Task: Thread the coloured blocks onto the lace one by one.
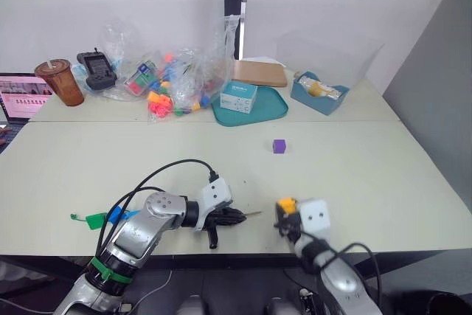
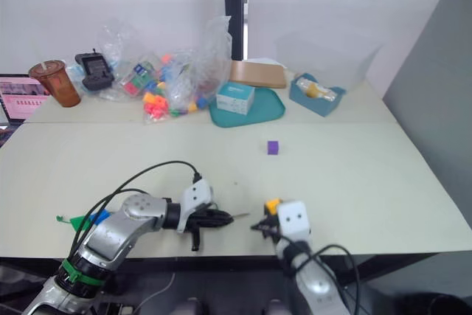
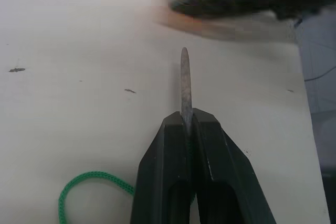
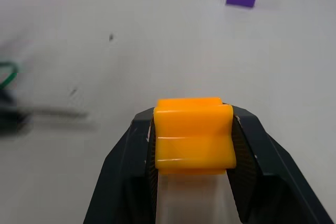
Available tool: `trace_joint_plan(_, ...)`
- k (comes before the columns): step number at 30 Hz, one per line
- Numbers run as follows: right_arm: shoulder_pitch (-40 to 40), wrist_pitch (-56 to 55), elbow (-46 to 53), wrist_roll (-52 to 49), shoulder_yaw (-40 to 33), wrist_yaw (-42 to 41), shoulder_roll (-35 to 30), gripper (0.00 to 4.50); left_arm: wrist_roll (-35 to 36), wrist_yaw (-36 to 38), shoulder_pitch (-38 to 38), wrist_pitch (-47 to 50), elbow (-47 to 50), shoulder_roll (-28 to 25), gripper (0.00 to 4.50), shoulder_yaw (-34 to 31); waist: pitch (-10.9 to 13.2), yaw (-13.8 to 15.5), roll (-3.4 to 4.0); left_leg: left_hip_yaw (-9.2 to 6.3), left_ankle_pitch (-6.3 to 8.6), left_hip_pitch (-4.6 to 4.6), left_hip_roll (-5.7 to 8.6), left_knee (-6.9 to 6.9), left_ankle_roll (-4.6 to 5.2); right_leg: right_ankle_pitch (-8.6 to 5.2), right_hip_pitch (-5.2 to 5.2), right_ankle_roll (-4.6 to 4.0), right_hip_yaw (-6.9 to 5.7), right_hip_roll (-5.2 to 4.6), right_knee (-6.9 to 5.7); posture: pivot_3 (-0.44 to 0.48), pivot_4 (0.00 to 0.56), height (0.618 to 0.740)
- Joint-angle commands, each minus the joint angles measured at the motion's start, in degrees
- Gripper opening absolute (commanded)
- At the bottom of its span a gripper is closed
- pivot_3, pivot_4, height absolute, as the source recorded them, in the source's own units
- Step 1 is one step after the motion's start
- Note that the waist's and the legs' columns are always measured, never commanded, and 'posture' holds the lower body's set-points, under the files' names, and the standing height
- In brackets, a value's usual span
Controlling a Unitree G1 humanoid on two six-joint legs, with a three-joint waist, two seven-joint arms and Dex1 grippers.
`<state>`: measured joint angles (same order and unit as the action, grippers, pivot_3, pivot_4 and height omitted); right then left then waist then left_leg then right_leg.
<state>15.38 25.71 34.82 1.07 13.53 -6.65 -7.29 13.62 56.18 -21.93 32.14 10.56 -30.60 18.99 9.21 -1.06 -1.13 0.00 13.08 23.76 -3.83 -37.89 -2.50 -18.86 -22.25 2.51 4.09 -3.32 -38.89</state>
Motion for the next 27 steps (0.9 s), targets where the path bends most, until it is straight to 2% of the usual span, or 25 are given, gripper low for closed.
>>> trace_joint_plan(1,1.44,2.07,2.65,0.53,1.64,0.36,0.11,1.2,0.41,0.75,-0.97,-1.43,0.51,0.38,0.0,-0.18,0.0,0.02,0.0,-0.01,-0.01,-0.02,-0.01,0.0,0.0,0.0,0.0,0.0,-0.01,0.02,-0.03,0.0,0.15,0.74)
trace_joint_plan(8,0.36,5.3,-0.67,0.25,3.31,0.84,1.53,1.2,0.26,1.49,-1.24,-1.66,0.18,0.03,0.0,-0.2,-0.04,-0.02,-0.07,-0.06,-0.01,-0.04,-0.04,0.0,0.0,-0.01,0.02,-0.02,-0.04,0.05,-0.02,0.0,0.15,0.74)
trace_joint_plan(10,0.01,3.49,0.42,-0.21,1.55,1.26,2.0,2.27,0.2,1.56,-1.2,-1.66,0.2,-0.07,0.0,-0.21,-0.04,0.03,-0.07,-0.06,-0.01,-0.04,-0.05,0.0,0.0,-0.01,0.02,-0.02,-0.04,0.06,-0.03,0.0,0.15,0.74)
trace_joint_plan(13,-0.71,2.75,2.44,-1.52,-0.21,-0.05,1.41,3.29,0.2,1.63,-1.06,-1.66,0.33,-0.15,0.0,-0.23,-0.04,0.14,-0.07,-0.05,-0.01,-0.01,-0.03,0.0,0.0,-0.01,0.01,-0.02,-0.04,0.04,0.0,0.0,0.15,0.74)
trace_joint_plan(16,-2.4,4.08,5.31,-5.71,-4.07,-6.38,-3.22,4.3,0.17,1.54,-0.71,-1.7,0.79,-0.14,0.0,-0.06,-0.04,0.21,-0.07,-0.04,-0.01,0.0,-0.02,0.0,0.0,-0.01,0.01,-0.02,-0.04,0.03,0.0,0.0,0.15,0.74)
trace_joint_plan(17,-3.28,4.79,6.07,-7.54,-5.99,-8.43,-4.94,4.45,0.19,1.43,-0.63,-1.6,0.98,-0.05,0.0,0.0,-0.04,0.22,-0.07,-0.04,-0.01,0.0,-0.01,0.0,0.0,-0.01,0.02,-0.02,-0.03,0.03,0.0,0.0,0.15,0.74)
trace_joint_plan(20,-7.05,8.16,8.09,-16.09,-11.41,-17.28,-11.73,4.45,0.24,1.25,-0.47,-1.4,1.41,0.05,0.0,0.07,-0.04,0.28,-0.08,-0.03,-0.01,-0.01,0.01,-0.02,0.0,-0.01,0.04,-0.01,-0.03,0.01,0.0,0.0,0.15,0.74)
trace_joint_plan(23,-12.65,15.6,7.6,-28.84,-15.68,-32.21,-23.85,4.45,0.45,1.66,-0.14,-1.44,1.97,-0.55,0.0,-0.11,-0.03,0.27,-0.08,-0.06,-0.01,-0.02,0.01,-0.02,0.01,0.0,0.07,-0.01,-0.05,0.03,0.0,0.0,0.15,0.74)
trace_joint_plan(27,-23.67,17.59,-1.36,-35.01,-16.04,-46.42,-35.55,4.45,0.46,1.94,0.26,-1.57,2.54,-1.3,0.0,-0.15,-0.01,0.18,-0.09,-0.09,-0.02,-0.05,0.01,-0.03,0.03,0.0,0.12,-0.02,-0.06,0.04,0.02,0.0,0.15,0.74)
